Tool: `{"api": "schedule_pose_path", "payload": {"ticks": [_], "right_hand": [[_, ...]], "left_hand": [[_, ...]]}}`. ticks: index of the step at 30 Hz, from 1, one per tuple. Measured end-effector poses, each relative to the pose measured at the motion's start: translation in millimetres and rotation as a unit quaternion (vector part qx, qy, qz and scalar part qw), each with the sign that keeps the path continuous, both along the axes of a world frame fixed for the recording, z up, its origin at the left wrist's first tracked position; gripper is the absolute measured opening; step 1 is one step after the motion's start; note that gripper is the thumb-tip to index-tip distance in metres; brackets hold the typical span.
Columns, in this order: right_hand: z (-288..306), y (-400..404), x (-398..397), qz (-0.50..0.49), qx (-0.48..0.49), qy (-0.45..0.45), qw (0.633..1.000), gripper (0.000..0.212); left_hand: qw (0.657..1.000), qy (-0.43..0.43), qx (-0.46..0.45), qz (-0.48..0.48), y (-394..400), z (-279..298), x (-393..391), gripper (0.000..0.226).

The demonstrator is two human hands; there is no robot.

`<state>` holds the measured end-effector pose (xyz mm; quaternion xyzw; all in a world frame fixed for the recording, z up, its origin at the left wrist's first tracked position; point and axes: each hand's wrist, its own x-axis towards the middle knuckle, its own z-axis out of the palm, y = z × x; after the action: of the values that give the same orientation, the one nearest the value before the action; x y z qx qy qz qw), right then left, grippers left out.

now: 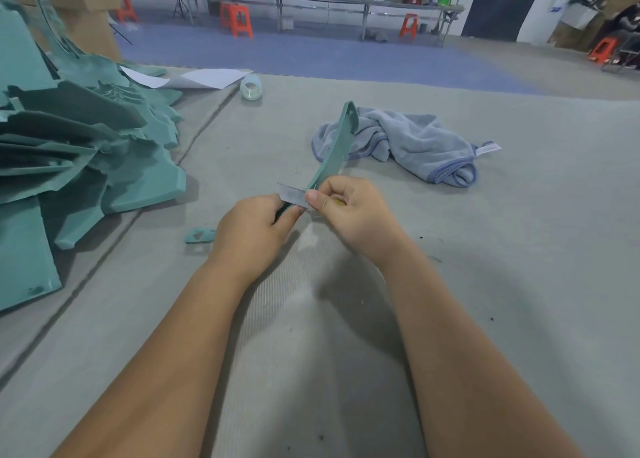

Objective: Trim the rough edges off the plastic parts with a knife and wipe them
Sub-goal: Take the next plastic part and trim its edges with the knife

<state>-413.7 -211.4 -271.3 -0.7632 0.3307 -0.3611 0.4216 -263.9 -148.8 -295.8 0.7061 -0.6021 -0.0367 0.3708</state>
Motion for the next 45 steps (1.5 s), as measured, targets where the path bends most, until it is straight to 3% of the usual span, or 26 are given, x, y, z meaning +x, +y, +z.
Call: {"api": "schedule_pose_path", "payload": {"ticks": [4, 9, 12, 14, 18, 23, 29, 34, 37, 45], "right_hand": [[4.9, -8.6, -5.3, -0.045, -0.001, -0.067, 0.997, 0.031], [8.2, -10.5, -3.5, -0.092, -0.019, -0.075, 0.993, 0.031], [17.6, -22.2, -14.5, -0.203, 0.032, -0.178, 0.962, 0.036], [19.6, -29.0, -33.3, -0.225, 0.060, -0.206, 0.951, 0.036], [16.9, -24.7, -46.0, -0.109, 0.108, -0.212, 0.965, 0.033], [13.4, -3.4, -9.6, 0.027, 0.073, -0.086, 0.993, 0.032], [3.3, -5.9, 0.0, -0.017, 0.040, -0.080, 0.996, 0.036], [6.3, -22.4, -6.5, -0.093, 0.066, -0.211, 0.971, 0.028], [8.8, -34.8, -25.1, -0.124, 0.068, -0.227, 0.964, 0.024], [2.6, -15.7, -16.0, 0.021, 0.056, -0.129, 0.990, 0.024]], "left_hand": [[1.000, -0.018, -0.007, -0.014, -0.3, 0.9, 0.7, 0.039], [1.000, -0.027, -0.004, -0.015, 0.2, 2.0, 0.6, 0.039], [0.998, -0.049, 0.015, -0.024, 3.6, 1.9, 0.1, 0.042], [0.998, -0.051, 0.018, -0.026, 5.5, 2.9, -0.6, 0.044], [0.997, -0.069, 0.013, -0.015, 4.0, 4.4, -2.2, 0.043], [0.996, -0.081, -0.021, -0.015, 4.0, 4.9, -4.5, 0.037], [0.998, -0.064, -0.024, -0.012, 4.6, 3.9, -6.4, 0.034], [0.997, -0.073, -0.009, -0.018, 6.1, 4.5, -5.3, 0.037], [0.997, -0.070, -0.010, -0.014, 7.4, 5.4, -4.9, 0.039], [0.998, -0.063, -0.027, -0.012, 5.2, 1.7, -3.6, 0.034]]}}
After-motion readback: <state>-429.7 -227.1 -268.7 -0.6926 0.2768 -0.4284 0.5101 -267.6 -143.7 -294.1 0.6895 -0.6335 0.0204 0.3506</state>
